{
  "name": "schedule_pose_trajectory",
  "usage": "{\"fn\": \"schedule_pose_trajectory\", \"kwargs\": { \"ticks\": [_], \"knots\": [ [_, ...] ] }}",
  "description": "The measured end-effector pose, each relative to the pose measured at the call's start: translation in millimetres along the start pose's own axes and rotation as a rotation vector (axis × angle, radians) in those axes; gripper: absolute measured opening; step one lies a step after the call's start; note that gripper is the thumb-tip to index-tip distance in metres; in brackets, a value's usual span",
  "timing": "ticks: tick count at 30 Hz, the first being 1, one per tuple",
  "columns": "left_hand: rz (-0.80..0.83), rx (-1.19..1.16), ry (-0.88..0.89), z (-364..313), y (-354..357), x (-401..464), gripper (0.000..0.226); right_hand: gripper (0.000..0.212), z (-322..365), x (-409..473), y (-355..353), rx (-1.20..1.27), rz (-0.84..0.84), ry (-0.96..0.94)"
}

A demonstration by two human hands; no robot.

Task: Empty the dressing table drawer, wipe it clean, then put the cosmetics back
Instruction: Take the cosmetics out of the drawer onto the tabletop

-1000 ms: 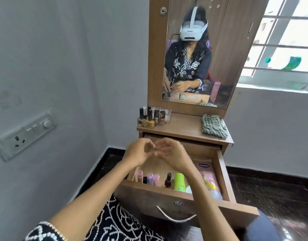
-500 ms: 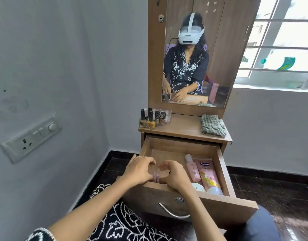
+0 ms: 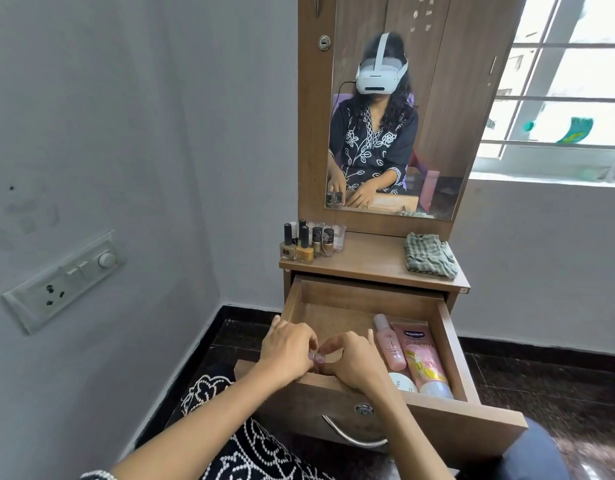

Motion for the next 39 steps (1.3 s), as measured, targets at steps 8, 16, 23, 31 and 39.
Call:
{"fn": "schedule_pose_trajectory", "kwargs": {
  "ticks": [8,16,23,31,39],
  "knots": [
    [-0.020,-0.027,0.023,-5,-4,-6,0.029,0.021,5,-4,-5,-0.004,0.008,-0.005],
    [-0.042,-0.148,0.010,-10,-16,-10,0.031,0.015,4,-11,-9,0.072,-0.085,-0.031],
    [-0.170,-0.179,0.032,-15,-38,-9,0.032,0.010,12,-7,-19,0.396,-0.195,-0.087],
    [-0.419,-0.183,0.075,-28,-89,35,0.024,0.020,26,38,-70,0.625,-0.341,-0.126],
    [-0.491,0.007,0.179,-37,-109,106,0.027,0.018,24,105,-100,0.584,-0.454,-0.101]
  ]
}}
Point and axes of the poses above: each hand's wrist, its own x-axis towards the middle knuckle, its own y-axis out of the palm, z = x × y, the point moved 4 cm from there along x, towards the middle knuckle, and after that the axes turned 5 degrees about -y, right-handed, at the moved point
